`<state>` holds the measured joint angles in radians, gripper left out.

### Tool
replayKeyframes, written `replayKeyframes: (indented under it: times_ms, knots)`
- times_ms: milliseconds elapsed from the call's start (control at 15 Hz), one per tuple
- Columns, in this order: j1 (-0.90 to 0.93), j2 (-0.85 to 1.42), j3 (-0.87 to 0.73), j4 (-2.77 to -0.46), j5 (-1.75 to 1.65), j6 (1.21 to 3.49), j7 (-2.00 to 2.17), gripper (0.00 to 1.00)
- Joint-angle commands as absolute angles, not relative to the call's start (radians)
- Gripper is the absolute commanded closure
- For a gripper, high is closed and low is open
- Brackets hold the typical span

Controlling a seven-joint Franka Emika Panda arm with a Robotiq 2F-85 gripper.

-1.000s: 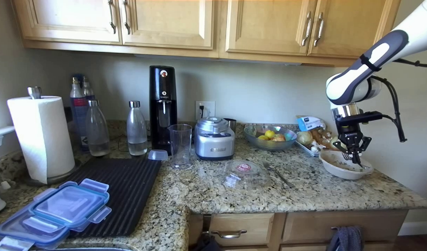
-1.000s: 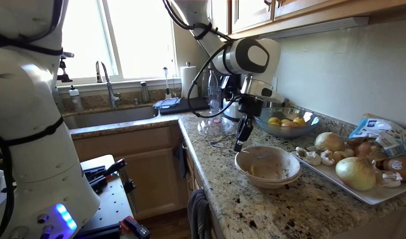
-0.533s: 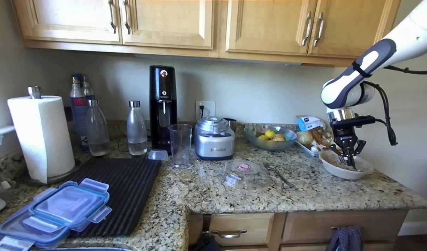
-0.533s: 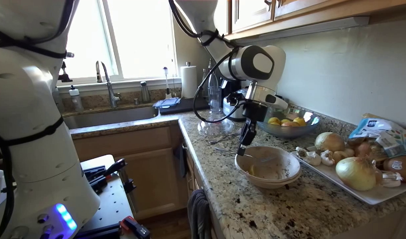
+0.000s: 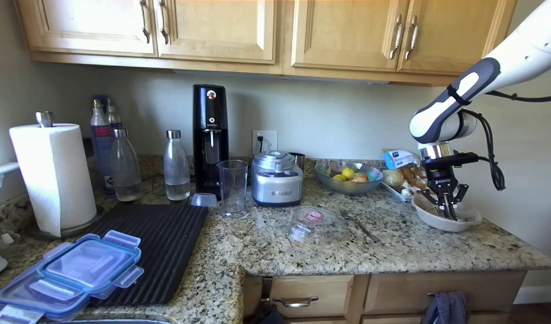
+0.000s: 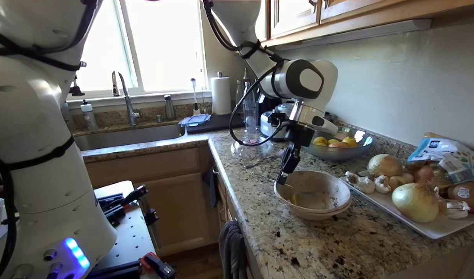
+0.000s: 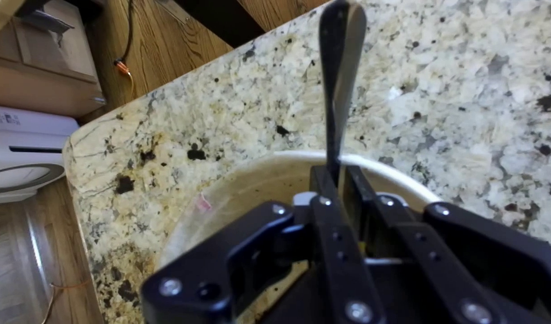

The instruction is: Place the bowl on the left on top of the bowl on the right, put the two forks inside the top bowl

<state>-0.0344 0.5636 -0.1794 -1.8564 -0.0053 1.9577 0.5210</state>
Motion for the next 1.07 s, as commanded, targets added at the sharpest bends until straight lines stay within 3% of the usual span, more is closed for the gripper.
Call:
replayKeyframes:
  times_ms: [0, 533, 1000]
  knots:
    - [-0.037, 0.548, -0.18, -1.839, 0.005, 1.917, 0.521, 0.54]
    - [0.038, 0.399, -0.151, -1.894, -0.059, 1.985, 0.525, 0.04]
    - [0.134, 0.418, -0.09, -1.883, -0.204, 2.16, 0.519, 0.0]
